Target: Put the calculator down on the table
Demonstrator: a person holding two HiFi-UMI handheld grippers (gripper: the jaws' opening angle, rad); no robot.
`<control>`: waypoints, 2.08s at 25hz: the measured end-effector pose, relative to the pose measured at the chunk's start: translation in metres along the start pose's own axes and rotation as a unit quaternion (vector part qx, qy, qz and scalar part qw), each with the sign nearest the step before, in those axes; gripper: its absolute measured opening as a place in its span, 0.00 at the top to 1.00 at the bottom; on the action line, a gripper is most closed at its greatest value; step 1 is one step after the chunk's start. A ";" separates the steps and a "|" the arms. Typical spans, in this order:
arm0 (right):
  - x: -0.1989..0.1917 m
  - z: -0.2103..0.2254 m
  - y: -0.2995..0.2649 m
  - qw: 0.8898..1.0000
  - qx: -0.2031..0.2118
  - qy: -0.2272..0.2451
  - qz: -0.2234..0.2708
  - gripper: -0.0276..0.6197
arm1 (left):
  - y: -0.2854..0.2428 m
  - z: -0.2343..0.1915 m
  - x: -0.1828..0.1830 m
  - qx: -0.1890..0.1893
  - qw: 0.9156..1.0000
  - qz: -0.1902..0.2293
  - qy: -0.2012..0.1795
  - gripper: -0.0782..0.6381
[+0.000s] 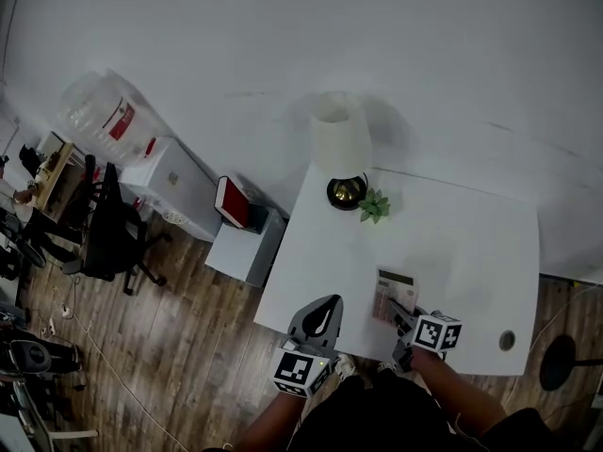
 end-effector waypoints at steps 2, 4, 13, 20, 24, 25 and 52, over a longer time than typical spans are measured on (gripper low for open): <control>-0.012 0.010 -0.007 0.999 -0.005 -0.031 -0.021 0.82 | 0.002 -0.002 -0.003 0.004 1.000 -0.005 0.002 0.86; -0.019 0.018 -0.014 0.998 -0.011 -0.047 -0.038 0.82 | 0.004 -0.003 -0.008 0.009 1.000 -0.010 0.004 0.86; -0.029 0.032 -0.039 0.994 -0.010 -0.074 -0.080 0.82 | 0.006 0.002 -0.023 0.016 1.000 -0.025 0.010 0.86; -0.028 0.031 -0.050 0.994 -0.029 -0.048 -0.093 0.80 | 0.001 0.003 -0.024 0.012 1.000 -0.020 0.015 0.86; -0.022 0.034 -0.049 0.995 -0.059 -0.009 -0.084 0.76 | -0.004 0.002 -0.023 0.006 1.000 -0.021 0.008 0.86; -0.021 0.035 -0.049 0.994 -0.068 0.003 -0.084 0.75 | -0.004 0.002 -0.024 0.006 1.000 -0.023 0.006 0.86; -0.007 0.060 -0.034 0.960 -0.205 0.177 -0.068 0.40 | -0.005 0.013 -0.032 -0.017 0.999 -0.021 0.022 0.86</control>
Point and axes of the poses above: the fingertips, and each gripper's own axes: y backward along the fingers, z to its right, x out of its top, the point moved 6 cm from there along y, backward along the fingers, and after that the axes turned 10 degrees about -x, right-handed, at the moved point
